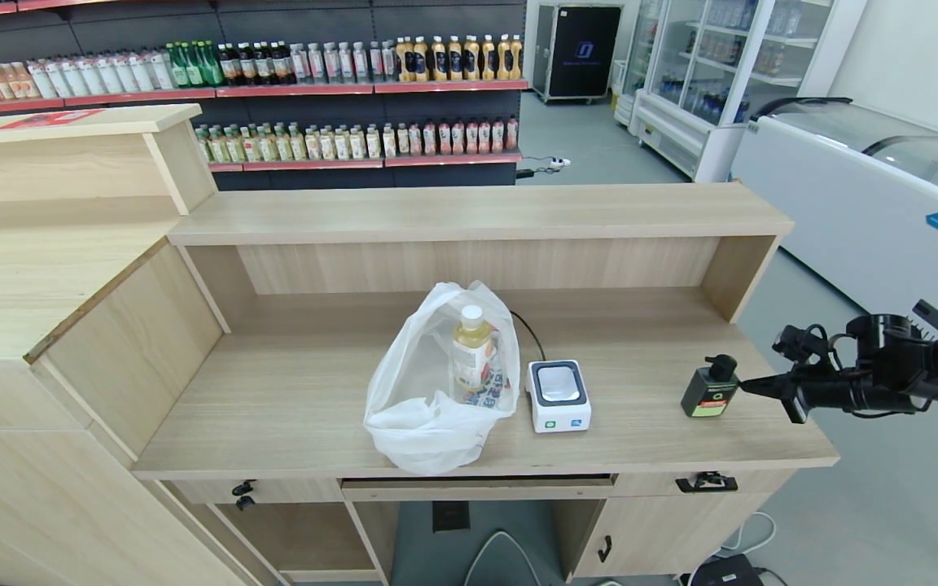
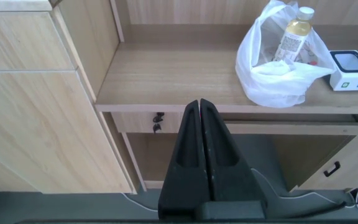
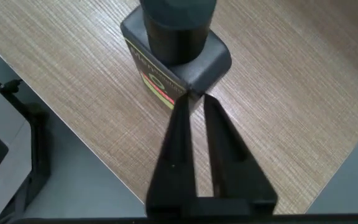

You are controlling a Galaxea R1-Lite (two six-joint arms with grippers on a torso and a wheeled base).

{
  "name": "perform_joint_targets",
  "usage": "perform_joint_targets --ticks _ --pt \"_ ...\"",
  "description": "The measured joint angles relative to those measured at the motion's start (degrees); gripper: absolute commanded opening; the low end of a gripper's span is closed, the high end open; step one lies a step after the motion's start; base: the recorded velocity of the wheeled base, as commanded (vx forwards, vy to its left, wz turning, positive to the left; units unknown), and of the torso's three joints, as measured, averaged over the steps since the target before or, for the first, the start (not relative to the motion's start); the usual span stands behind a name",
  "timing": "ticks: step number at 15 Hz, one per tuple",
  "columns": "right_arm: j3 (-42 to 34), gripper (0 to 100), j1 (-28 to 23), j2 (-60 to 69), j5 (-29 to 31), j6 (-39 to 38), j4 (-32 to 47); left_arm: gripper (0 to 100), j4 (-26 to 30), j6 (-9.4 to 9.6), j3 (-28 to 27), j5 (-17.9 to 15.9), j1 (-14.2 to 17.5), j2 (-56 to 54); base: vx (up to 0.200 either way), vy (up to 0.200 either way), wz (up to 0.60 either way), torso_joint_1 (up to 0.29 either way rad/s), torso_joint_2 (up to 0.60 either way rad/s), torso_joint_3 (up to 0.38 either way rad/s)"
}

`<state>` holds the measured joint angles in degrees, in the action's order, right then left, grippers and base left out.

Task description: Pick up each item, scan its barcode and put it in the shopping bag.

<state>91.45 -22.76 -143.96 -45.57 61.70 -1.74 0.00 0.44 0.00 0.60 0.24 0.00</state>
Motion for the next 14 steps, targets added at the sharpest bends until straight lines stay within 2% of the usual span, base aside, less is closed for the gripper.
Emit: perform_joint_targets --ticks 5,6,14 --pt "-0.8 0 0.0 0.5 0.0 0.5 0.1 0 0.0 0.0 0.0 0.0 0.0 0.0 0.0 0.0 0.0 0.0 0.0 0.0" --pt "-1.3 100 -0.1 1.0 -0.1 1.0 0.1 0 0.0 0.0 0.0 0.0 0.0 0.0 0.0 0.0 0.0 0.0 0.0 0.0" --pt "0.4 100 -1.9 2.3 -0.1 2.2 -0.1 0 0.0 0.0 0.0 0.0 0.0 0.0 0.0 0.0 0.0 0.0 0.0 0.0"
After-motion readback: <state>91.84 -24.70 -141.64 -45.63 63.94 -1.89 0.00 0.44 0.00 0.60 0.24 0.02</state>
